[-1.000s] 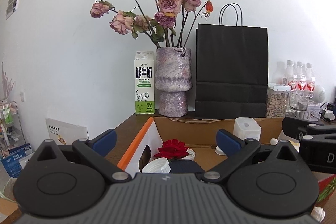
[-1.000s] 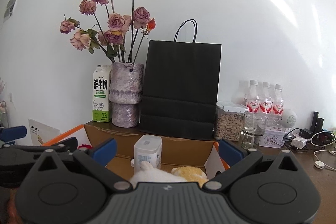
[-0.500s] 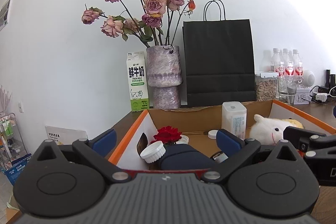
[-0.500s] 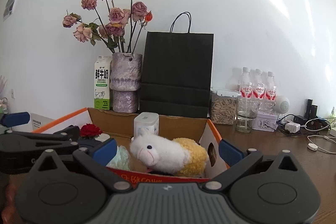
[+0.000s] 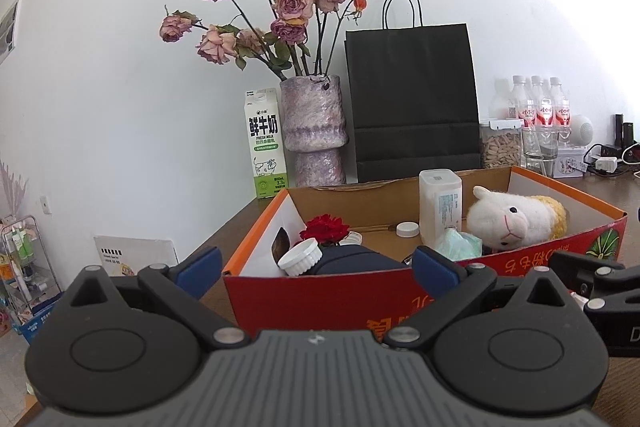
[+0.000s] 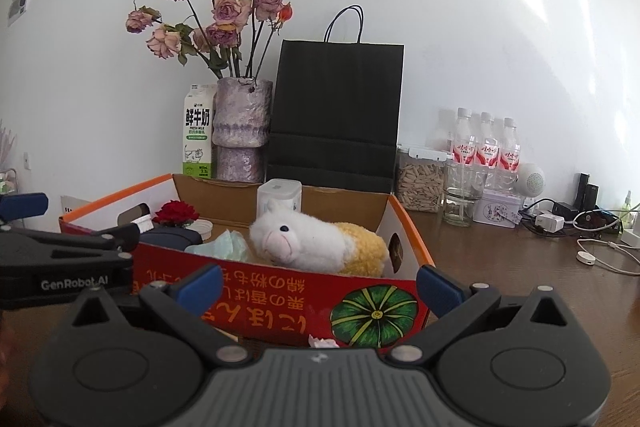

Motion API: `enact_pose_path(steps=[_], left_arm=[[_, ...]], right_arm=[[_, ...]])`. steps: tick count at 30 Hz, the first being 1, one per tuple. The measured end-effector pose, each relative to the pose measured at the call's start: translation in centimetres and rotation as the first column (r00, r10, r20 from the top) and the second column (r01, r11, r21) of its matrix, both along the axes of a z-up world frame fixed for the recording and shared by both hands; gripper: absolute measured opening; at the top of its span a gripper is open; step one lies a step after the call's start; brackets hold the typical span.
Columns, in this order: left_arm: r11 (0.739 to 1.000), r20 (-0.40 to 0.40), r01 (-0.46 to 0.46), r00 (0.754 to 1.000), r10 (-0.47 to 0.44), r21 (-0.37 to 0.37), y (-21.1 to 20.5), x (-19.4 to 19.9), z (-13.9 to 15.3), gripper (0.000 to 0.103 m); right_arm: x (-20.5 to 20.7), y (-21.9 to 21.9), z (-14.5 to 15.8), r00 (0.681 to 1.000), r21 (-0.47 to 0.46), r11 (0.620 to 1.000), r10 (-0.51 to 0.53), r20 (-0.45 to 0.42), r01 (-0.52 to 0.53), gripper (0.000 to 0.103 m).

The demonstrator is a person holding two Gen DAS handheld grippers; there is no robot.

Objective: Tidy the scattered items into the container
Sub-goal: 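Lift both open grippers up and away from the box, then move both grippers toward the tissue, soap bar and black cable on the table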

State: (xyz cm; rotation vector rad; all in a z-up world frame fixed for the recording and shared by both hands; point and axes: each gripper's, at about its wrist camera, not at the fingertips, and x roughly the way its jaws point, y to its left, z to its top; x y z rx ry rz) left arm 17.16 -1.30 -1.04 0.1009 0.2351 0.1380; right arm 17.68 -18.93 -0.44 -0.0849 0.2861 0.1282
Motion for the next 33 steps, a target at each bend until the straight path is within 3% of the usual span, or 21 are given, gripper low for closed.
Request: enact_pose_path(steps=[7,12,21,28,33], left_arm=[[0.999,-0.087,0.016,0.996,-0.020,-0.047,1.0,-0.6,-0.3,0.103],[0.998,-0.106,-0.007,0.994,0.001,-0.059,1.4,-1.0,-0.4,0.103],[0.997,-0.172,-0.027,0.985,0.014,-0.072,1.9,-0.6,-0.7,0.103],[0.995,-0.273,-0.051,0.962,0.024,-0.092,2.5,0.3,-1.4,0.103],[0.992,-0.380,-0.059,0.925,0.014,-0.109,2.9,1.4,-2.3,0.103]], right_arm=[[-0.7,-0.3,-0.3,1.000,0.006,1.000,0.007,-0.030,-0.006,0.103],[-1.0,-0.3,-0.4,0.998,-0.001,1.000,0.013,-0.063,-0.013,0.103],[-0.4,-0.4,-1.1,0.985,-0.007,1.000,0.001,-0.174,-0.003,0.103],[1.0,-1.0,-2.0,0.961,0.004,1.000,-0.026,-0.276,0.029,0.103],[2.1,-1.0,-2.9,0.926,0.004,1.000,-0.015,-0.378,0.018,0.103]])
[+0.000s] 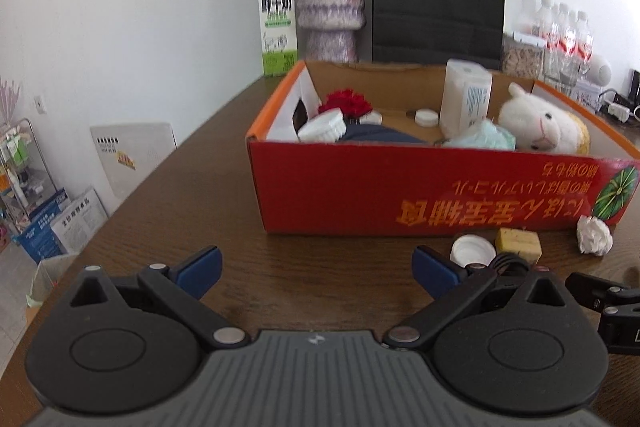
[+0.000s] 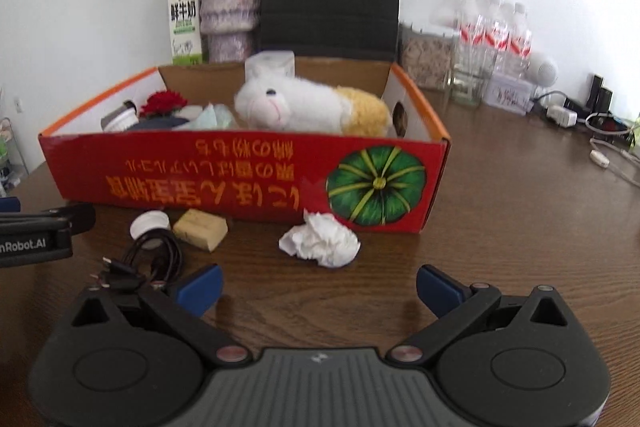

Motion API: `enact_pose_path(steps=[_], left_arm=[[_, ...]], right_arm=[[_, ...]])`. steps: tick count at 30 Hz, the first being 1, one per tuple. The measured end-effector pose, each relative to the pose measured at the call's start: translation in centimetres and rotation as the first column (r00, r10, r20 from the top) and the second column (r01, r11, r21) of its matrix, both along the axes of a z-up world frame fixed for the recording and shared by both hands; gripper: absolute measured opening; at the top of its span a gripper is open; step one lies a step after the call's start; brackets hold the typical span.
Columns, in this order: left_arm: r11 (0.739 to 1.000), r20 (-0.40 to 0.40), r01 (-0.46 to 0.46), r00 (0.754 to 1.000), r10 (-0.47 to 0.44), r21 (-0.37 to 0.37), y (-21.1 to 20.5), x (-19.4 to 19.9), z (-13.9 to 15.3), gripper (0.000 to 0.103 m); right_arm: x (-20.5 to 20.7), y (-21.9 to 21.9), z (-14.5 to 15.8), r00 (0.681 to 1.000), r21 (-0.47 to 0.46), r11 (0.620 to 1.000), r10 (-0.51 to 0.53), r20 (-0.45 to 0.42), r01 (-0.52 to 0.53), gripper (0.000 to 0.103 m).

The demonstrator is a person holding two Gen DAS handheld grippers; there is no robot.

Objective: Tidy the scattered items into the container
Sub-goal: 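Move both grippers toward the tissue, soap bar and black cable on the table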

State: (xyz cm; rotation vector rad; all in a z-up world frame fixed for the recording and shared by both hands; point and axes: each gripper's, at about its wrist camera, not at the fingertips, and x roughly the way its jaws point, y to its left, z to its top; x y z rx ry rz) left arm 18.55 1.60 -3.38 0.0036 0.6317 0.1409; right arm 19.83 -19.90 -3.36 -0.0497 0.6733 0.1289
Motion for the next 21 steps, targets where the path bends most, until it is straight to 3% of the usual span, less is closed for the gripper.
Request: enact_pose_path(steps=[3,21], left_arm=[[0.999,-0.058,0.022,0.998,-0.025,-0.047,0.43,0.45,-0.64,0.103],[0.997,-0.053,0.049,0.997,-0.053,-0.066,1.02,0.09,-0.56,0.103]], right_arm=[[0.16,-0.09,-0.17,1.000,0.008,1.000,0.003,-0.018,-0.003,0.103],[0.08,0.00,-0.14,0.999,0.016,0.999,0.031,-0.023,-0.031,0.103]])
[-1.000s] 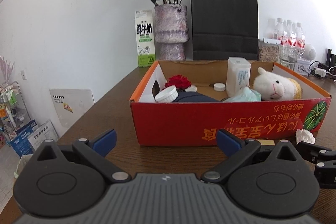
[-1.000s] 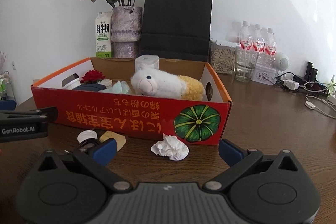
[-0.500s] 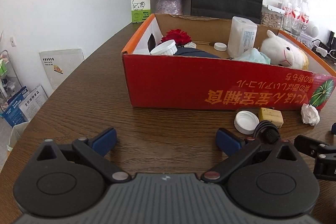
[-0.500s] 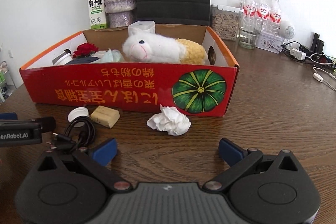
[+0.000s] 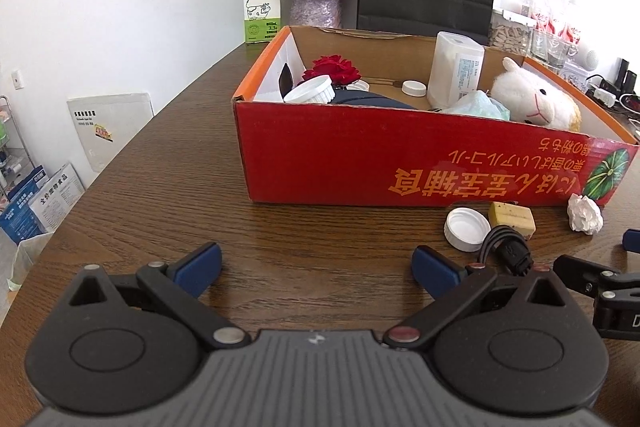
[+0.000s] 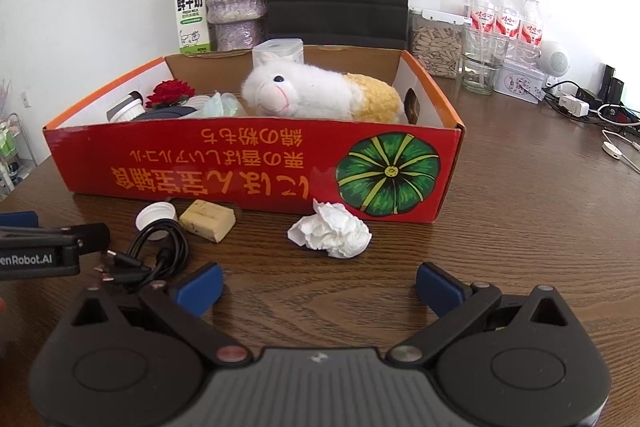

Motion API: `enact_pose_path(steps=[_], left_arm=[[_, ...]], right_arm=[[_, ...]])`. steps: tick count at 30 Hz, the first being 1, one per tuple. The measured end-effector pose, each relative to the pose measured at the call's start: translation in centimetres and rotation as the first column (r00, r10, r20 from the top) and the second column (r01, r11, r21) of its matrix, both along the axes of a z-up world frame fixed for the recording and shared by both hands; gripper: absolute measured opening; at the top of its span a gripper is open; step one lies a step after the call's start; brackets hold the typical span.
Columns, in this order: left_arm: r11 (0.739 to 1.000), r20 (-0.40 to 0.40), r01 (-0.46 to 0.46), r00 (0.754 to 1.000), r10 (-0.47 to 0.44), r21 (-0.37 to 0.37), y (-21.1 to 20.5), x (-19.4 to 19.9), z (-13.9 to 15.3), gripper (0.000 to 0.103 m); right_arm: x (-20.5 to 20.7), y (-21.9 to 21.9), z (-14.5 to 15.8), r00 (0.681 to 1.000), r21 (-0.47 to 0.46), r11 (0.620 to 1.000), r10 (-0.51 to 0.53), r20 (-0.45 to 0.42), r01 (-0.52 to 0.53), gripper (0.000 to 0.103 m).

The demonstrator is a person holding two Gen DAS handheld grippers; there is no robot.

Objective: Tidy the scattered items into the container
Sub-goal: 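Move both grippers toward the tissue, soap bar and black cable on the table, then grasp the coiled black cable with the left gripper while the right gripper grasps the crumpled tissue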

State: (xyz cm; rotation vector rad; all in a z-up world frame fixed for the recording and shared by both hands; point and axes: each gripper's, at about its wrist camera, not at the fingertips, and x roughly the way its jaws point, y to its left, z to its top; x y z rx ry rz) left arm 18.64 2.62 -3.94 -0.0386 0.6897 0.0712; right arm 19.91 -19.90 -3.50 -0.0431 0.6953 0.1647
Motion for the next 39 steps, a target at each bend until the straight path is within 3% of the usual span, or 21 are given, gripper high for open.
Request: enact_pose_path(steps=[9,11,15,23,28,31,33,34,39], left_arm=[[0.997,0.056,-0.030,0.998,0.035,-0.076,1.3,-0.9,0.4,0.103],[0.997,0.089,-0.013,0.996,0.019,-0.070,0.9,-1.3,1.0,0.103],[0.990,0.112,0.042,0.993,-0.028,-0.133,-0.3,-1.7,2.5,0.103],[0.992,0.031,0.110,0.994,-0.108,-0.054,-5.7,-0.2,1.9,0.103],[0.994,0.000,0.113,0.994,-0.113,-0.001,-7.7,0.4,1.0,0.103],[0.995,-0.006,0.098,0.995,-0.098,0.012,-8.0,0.3,0.5,0.087],[0.995,0.014,0.100,0.995,-0.101,0.018,-8.1,-0.1,0.5,0.060],[0.994,0.021,0.107,0.994,-0.108,0.014,-8.0,-0.3,0.6,0.037],[0.991,0.040,0.127,0.991,-0.126,-0.031,-7.4,-0.9,0.8,0.037]], right_arm=[[-0.1,0.3,0.1,1.000,0.022,1.000,0.008,0.003,-0.008,0.103],[0.0,0.1,0.1,1.000,0.013,1.000,-0.012,0.002,0.012,0.103],[0.5,-0.8,0.0,0.999,0.004,0.999,-0.047,0.000,0.047,0.103],[0.8,-4.0,0.0,0.997,0.006,0.997,-0.072,-0.001,0.072,0.103],[1.0,-5.2,-0.1,0.998,0.007,0.998,-0.066,-0.001,0.066,0.103],[0.9,-5.3,-0.1,0.998,0.006,0.998,-0.061,-0.001,0.061,0.103],[0.9,-5.3,-0.1,0.998,0.006,0.998,-0.061,-0.001,0.061,0.103],[0.9,-5.3,-0.1,0.998,0.006,0.998,-0.059,-0.001,0.059,0.103],[0.9,-5.2,-0.1,0.998,0.006,0.998,-0.056,-0.001,0.056,0.103]])
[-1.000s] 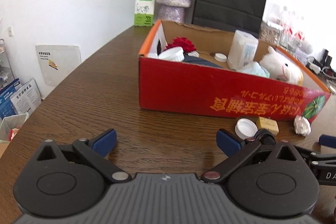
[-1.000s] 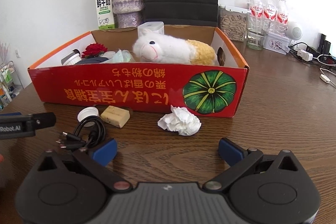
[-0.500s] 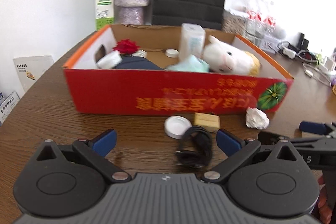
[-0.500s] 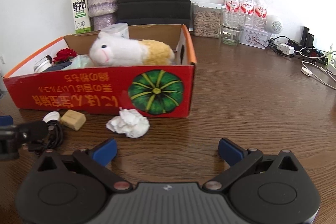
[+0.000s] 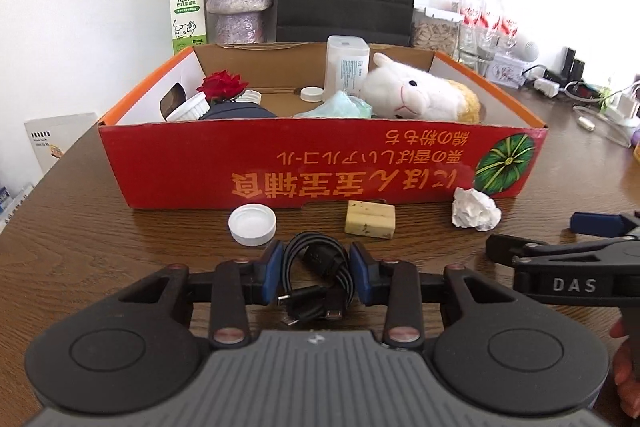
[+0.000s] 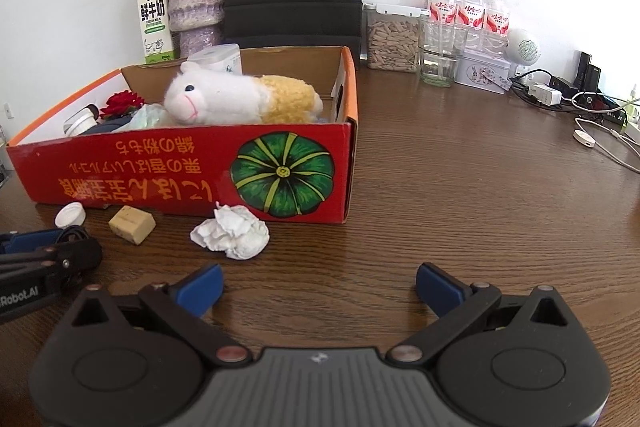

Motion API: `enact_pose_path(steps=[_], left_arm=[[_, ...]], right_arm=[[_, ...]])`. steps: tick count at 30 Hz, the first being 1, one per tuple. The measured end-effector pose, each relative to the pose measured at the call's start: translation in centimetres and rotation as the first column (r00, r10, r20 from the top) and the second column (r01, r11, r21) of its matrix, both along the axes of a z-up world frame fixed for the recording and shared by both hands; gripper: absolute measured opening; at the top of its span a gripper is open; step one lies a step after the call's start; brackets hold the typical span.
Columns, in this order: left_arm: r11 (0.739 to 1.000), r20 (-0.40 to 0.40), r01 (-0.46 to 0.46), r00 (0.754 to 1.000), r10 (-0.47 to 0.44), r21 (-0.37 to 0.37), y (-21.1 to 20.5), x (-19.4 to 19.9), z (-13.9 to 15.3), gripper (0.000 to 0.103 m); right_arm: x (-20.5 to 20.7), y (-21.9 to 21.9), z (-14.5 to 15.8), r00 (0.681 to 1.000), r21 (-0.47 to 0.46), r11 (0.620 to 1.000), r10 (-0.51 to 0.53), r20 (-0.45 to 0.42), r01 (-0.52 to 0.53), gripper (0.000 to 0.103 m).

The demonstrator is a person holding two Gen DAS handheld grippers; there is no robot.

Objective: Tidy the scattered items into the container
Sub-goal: 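Grasp the coiled black cable with the left gripper while the right gripper grasps the crumpled tissue, then carry the cable and tissue over the box and open both grippers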

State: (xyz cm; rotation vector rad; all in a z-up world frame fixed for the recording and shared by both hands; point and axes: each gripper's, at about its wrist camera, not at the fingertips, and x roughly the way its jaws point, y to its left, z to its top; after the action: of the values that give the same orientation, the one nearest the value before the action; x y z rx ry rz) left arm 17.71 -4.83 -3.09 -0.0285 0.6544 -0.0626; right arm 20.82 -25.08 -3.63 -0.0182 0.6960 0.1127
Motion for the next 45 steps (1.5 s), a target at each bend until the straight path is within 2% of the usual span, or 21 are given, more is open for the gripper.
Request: enact_pose_path(steps=[7,17,25,30,34,36,37,38,40,42,45], left_arm=[[1.000,0.066,0.000,0.998,0.002,-0.030,1.0,-0.9,1.3,0.037],[0.994,0.141,-0.080,0.986,0.090,-0.076,4.9,0.1,2.8,0.037],[0.985,0.122,-0.111,0.984,0.127,-0.133,7.2,0.8,1.6,0.037],[0.987,0.124,-0.103,0.985,0.118,-0.123,7.1,0.6,1.4,0.037],[0.986,0.128,-0.109,0.984,0.125,-0.125,7.2,0.5,1.3,0.037],[0.986,0.128,-0.113,0.983,0.129,-0.125,7.2,0.5,1.3,0.037],[0.986,0.128,-0.114,0.983,0.130,-0.124,7.2,0.5,1.3,0.037],[0.986,0.127,-0.115,0.983,0.130,-0.122,7.1,0.5,1.2,0.037],[0.987,0.120,-0.113,0.985,0.127,-0.117,7.1,0.5,1.1,0.037],[0.987,0.116,-0.116,0.985,0.130,-0.115,7.1,0.5,1.0,0.037],[0.986,0.116,-0.119,0.984,0.132,-0.115,7.1,0.5,1.0,0.037]], right_arm=[[0.0,0.0,0.0,1.000,0.000,1.000,0.000,0.000,0.000,0.103],[0.1,0.7,0.0,1.000,-0.002,1.000,0.022,0.001,-0.022,0.103],[2.1,3.3,0.0,1.000,0.001,1.000,-0.006,0.001,0.006,0.103],[2.8,4.8,0.0,1.000,0.001,1.000,0.003,0.002,-0.003,0.103],[2.8,5.0,0.1,1.000,0.010,1.000,-0.011,0.012,0.011,0.097],[2.6,4.7,0.2,1.000,0.024,1.000,-0.017,0.026,0.016,0.087],[2.4,4.6,0.3,0.999,0.034,0.999,-0.017,0.037,0.016,0.073],[2.2,4.5,0.4,0.999,0.046,0.999,-0.012,0.048,0.010,0.052],[1.8,4.0,0.5,0.998,0.088,0.996,0.010,0.059,-0.016,0.020],[1.5,3.5,0.5,0.998,0.134,0.990,0.032,0.059,-0.040,0.021],[0.9,3.4,0.6,0.997,0.141,0.989,0.035,0.072,-0.045,0.020]])
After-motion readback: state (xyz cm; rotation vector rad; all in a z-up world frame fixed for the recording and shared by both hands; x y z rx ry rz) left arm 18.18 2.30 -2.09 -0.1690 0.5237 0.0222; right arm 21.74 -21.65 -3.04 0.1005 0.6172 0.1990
